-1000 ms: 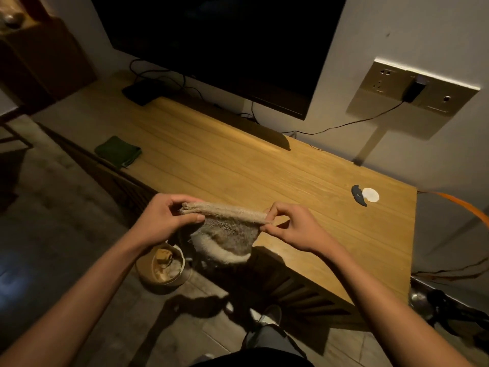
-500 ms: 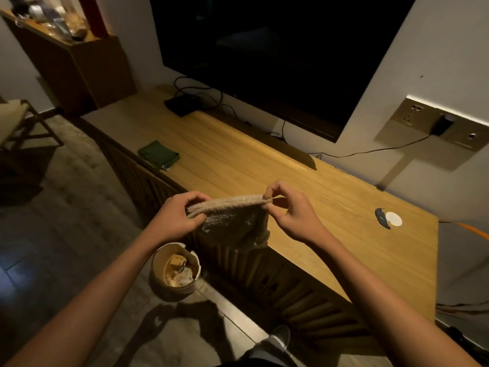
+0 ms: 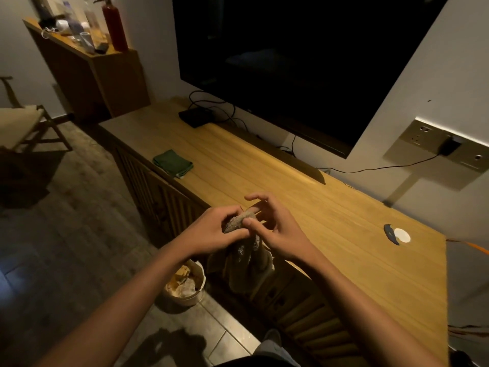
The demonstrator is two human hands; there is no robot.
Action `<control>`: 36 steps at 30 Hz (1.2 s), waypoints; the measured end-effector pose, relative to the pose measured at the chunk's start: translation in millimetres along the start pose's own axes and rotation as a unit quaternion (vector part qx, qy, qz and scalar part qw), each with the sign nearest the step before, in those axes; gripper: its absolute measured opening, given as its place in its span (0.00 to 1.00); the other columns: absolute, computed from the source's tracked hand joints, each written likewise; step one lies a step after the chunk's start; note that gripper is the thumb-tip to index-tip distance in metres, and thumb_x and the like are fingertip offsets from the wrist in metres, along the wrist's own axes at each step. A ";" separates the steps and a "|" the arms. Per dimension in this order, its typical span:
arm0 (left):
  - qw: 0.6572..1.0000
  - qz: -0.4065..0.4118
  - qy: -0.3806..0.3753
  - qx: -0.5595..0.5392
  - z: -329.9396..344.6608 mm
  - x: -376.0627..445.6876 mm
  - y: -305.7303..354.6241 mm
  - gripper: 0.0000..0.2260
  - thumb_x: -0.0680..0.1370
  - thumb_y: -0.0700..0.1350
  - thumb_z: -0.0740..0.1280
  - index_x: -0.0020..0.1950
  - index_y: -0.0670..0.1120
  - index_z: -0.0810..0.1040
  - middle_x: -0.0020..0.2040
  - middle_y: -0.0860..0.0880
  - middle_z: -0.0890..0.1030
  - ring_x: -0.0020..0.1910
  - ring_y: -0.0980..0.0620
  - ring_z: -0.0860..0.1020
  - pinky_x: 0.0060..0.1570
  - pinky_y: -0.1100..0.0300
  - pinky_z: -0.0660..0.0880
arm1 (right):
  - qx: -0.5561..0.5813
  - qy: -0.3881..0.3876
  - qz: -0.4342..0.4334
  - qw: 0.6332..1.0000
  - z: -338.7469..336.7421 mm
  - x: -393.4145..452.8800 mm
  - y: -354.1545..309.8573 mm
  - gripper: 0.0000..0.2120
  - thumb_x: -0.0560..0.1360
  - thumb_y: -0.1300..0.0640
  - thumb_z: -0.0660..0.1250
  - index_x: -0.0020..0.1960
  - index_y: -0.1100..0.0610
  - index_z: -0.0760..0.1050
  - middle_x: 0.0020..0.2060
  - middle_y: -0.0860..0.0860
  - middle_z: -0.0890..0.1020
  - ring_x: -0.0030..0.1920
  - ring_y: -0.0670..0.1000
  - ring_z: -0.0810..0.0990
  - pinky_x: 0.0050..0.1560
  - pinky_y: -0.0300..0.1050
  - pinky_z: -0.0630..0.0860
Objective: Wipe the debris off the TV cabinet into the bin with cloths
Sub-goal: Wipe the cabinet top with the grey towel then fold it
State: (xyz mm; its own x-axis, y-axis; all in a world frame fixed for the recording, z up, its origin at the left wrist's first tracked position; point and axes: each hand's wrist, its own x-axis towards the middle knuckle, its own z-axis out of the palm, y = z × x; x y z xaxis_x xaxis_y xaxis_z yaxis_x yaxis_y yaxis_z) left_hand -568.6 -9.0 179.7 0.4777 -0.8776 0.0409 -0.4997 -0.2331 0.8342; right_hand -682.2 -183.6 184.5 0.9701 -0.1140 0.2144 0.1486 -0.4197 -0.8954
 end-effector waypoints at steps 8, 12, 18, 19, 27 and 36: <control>0.997 0.060 0.057 -0.001 -26.4 0.1 7.3 0.06 0.82 0.48 0.65 0.56 0.50 0.80 0.49 0.56 0.82 0.51 0.56 0.81 0.51 0.60 0.78 | 0.027 -0.015 0.203 0.979 10.2 3.9 29.0 0.17 0.86 0.44 0.56 0.63 0.51 0.79 0.57 0.45 0.84 0.58 0.50 0.82 0.64 0.54 0.79; 0.995 0.073 0.068 0.008 -42.6 -8.6 1.6 0.08 0.82 0.48 0.64 0.58 0.52 0.80 0.52 0.58 0.81 0.54 0.56 0.80 0.53 0.63 0.77 | -0.039 -0.094 0.298 0.949 34.4 2.3 47.8 0.15 0.85 0.52 0.61 0.60 0.60 0.82 0.53 0.53 0.85 0.49 0.50 0.82 0.56 0.46 0.77; 0.985 0.049 0.164 0.007 -60.0 -29.7 -20.4 0.09 0.82 0.46 0.64 0.57 0.45 0.81 0.52 0.52 0.81 0.53 0.55 0.80 0.53 0.55 0.78 | -0.036 0.026 0.295 0.954 51.0 8.7 51.6 0.09 0.83 0.58 0.66 0.48 0.47 0.82 0.41 0.42 0.83 0.43 0.43 0.80 0.47 0.43 0.77; 0.983 0.037 0.181 -0.002 -63.3 -32.7 -24.5 0.10 0.81 0.46 0.63 0.57 0.45 0.81 0.51 0.51 0.81 0.52 0.54 0.80 0.52 0.52 0.78 | -0.011 0.066 0.304 0.950 51.2 9.9 52.1 0.08 0.83 0.57 0.65 0.49 0.48 0.81 0.43 0.43 0.83 0.44 0.45 0.80 0.48 0.42 0.76; 0.963 0.006 0.264 -0.053 -85.2 -21.9 -44.8 0.17 0.81 0.57 0.58 0.53 0.45 0.76 0.44 0.40 0.77 0.44 0.38 0.76 0.45 0.37 0.74 | 0.166 0.077 0.271 0.945 51.9 41.8 47.6 0.17 0.78 0.44 0.68 0.65 0.46 0.76 0.54 0.44 0.80 0.45 0.42 0.83 0.42 0.35 0.78; 0.966 -0.019 0.251 -0.050 -149.1 18.9 -99.9 0.13 0.82 0.55 0.59 0.51 0.47 0.78 0.42 0.43 0.78 0.41 0.41 0.77 0.42 0.44 0.74 | -0.040 0.048 0.200 0.978 60.4 122.7 82.0 0.11 0.72 0.58 0.79 0.51 0.49 0.81 0.55 0.49 0.81 0.57 0.49 0.79 0.55 0.46 0.75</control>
State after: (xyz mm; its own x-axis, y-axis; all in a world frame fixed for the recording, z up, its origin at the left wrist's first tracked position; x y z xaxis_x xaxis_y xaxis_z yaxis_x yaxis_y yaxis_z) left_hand -402.0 60.2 179.2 0.7974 -0.5488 0.2508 -0.4149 -0.1969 0.8883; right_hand -539.4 -177.6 113.8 0.9246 -0.3652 -0.1085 -0.2585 -0.3921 -0.8829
